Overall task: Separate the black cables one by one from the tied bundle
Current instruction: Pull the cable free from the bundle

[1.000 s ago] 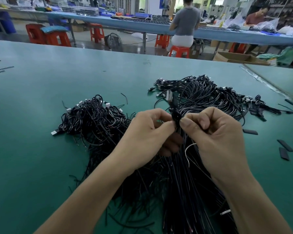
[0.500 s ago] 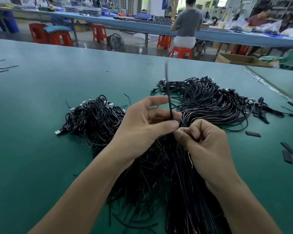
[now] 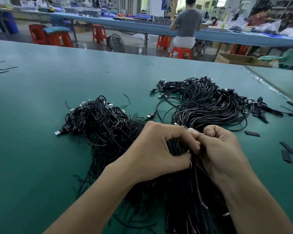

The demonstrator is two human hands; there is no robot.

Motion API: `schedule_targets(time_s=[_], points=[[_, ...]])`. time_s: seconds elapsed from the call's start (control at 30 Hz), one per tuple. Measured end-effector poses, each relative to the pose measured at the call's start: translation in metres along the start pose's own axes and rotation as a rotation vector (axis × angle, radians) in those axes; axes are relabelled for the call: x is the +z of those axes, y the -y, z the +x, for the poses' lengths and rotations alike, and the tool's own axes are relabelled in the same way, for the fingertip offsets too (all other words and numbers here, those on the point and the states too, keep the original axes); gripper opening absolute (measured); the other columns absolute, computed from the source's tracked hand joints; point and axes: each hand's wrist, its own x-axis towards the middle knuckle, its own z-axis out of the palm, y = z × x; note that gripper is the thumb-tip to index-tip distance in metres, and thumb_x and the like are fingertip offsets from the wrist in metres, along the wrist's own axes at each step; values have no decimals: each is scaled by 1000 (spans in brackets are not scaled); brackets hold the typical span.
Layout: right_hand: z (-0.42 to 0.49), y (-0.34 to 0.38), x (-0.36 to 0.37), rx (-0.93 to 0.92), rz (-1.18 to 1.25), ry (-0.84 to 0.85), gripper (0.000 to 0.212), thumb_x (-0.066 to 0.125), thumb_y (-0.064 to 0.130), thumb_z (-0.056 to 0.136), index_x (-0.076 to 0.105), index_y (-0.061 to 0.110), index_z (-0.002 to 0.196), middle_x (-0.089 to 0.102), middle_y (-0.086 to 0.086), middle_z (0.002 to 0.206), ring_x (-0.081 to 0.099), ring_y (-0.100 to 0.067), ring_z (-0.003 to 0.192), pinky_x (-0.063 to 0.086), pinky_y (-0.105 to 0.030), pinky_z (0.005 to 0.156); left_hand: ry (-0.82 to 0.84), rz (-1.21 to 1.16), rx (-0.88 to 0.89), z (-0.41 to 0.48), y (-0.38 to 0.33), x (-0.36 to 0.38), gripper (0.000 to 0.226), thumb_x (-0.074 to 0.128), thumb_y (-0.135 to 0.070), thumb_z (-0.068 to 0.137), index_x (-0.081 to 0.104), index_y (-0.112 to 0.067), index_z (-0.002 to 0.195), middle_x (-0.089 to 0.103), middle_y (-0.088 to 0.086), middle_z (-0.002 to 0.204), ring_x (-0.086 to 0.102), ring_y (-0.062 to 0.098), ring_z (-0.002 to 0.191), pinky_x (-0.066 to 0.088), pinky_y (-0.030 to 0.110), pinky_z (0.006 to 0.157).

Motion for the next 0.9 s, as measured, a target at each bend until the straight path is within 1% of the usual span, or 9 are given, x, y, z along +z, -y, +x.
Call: schedule_targets(time_s=[0.07, 0.23, 0.3, 0.43, 0.53, 0.63, 0.73, 0.8, 0.9], points=[[1, 0, 0, 13, 29, -17, 48, 56, -17, 87, 36, 20, 64, 64, -2, 58, 58, -12, 49, 52, -24, 47, 3, 49, -4, -1, 0, 1, 22, 71, 0, 73, 78, -15, 87, 78, -7, 92, 71, 3, 99, 55, 31, 94], [-1, -2, 5, -50, 70, -11, 49, 65, -9, 85, 37, 23, 60, 53, -2, 54, 46, -11, 48, 42, -18, 41, -74, 54, -19, 1, 1, 0, 19, 76, -6, 79, 76, -20, 92, 77, -12, 81, 72, -1, 83, 53, 18, 84], [-2, -4, 7, -77, 80, -2, 47, 64, -9, 86, 36, 22, 62, 53, 1, 52, 45, -10, 48, 41, -16, 41, -128, -1, -84, 3, 3, 0, 27, 83, -12, 75, 72, -26, 95, 76, -12, 78, 72, 2, 86, 56, 28, 87], [-5, -3, 12, -127, 44, 18, 46, 67, -5, 86, 36, 22, 64, 48, 8, 50, 38, -6, 46, 39, -15, 45, -293, 60, -289, 3, 14, -7, 42, 91, -36, 61, 62, -34, 91, 69, -13, 75, 69, 10, 72, 59, 36, 69], [-9, 0, 14, -147, 23, 49, 46, 66, -5, 87, 35, 22, 65, 46, 10, 49, 36, -6, 46, 39, -16, 45, -185, -82, -445, 5, 18, -11, 39, 89, -39, 65, 69, -32, 98, 74, -8, 81, 72, 15, 73, 62, 39, 67], [-9, 2, 14, -103, 16, 43, 44, 68, 0, 84, 37, 22, 64, 44, 8, 49, 36, -7, 46, 38, -16, 44, -33, -125, -468, 7, 15, -10, 19, 81, -30, 82, 74, -24, 99, 75, -5, 77, 68, 5, 68, 54, 24, 55], [-8, 3, 12, -43, -4, 77, 31, 75, 13, 72, 45, 22, 69, 49, 4, 55, 40, -8, 51, 39, -17, 47, -27, -146, -498, 8, 12, -13, 7, 77, -24, 86, 76, -17, 89, 71, -3, 66, 62, 4, 59, 49, 20, 49], [-8, 5, 11, -65, -96, 92, 24, 76, 24, 67, 55, 21, 76, 61, 0, 63, 48, -8, 55, 42, -18, 51, -101, -197, -530, 10, 8, -21, 7, 77, -22, 86, 77, -15, 83, 74, 3, 70, 62, 6, 56, 50, 21, 48], [-5, 6, 3, -96, -318, 59, 12, 73, 26, 83, 63, 21, 85, 72, -1, 72, 56, -5, 59, 45, -17, 52, -359, -151, -535, 14, 10, -43, 10, 78, -24, 84, 75, -15, 81, 76, 4, 73, 63, 7, 53, 51, 22, 48]])
